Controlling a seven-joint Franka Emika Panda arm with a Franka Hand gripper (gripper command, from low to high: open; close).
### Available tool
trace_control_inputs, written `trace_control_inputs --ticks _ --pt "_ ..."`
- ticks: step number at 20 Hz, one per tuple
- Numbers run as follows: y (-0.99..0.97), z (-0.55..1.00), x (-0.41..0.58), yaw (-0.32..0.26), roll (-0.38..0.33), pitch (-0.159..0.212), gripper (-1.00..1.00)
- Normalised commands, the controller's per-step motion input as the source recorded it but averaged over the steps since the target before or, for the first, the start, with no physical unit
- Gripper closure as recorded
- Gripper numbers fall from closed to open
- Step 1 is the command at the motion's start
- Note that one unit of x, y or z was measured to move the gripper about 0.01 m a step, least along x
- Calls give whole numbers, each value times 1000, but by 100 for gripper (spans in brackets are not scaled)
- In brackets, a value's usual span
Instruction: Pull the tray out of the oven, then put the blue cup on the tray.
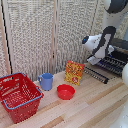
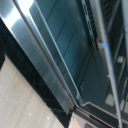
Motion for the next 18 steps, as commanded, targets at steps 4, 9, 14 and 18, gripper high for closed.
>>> trace_control_inputs --ticks 4,9,14,18 --pt "-170 64 0 0 14 -2 100" --pt "-157 135 -1 -12 36 -4 100" --pt "5 34 -57 -40 25 0 100" --pt "136 -39 -39 -65 5 2 100"
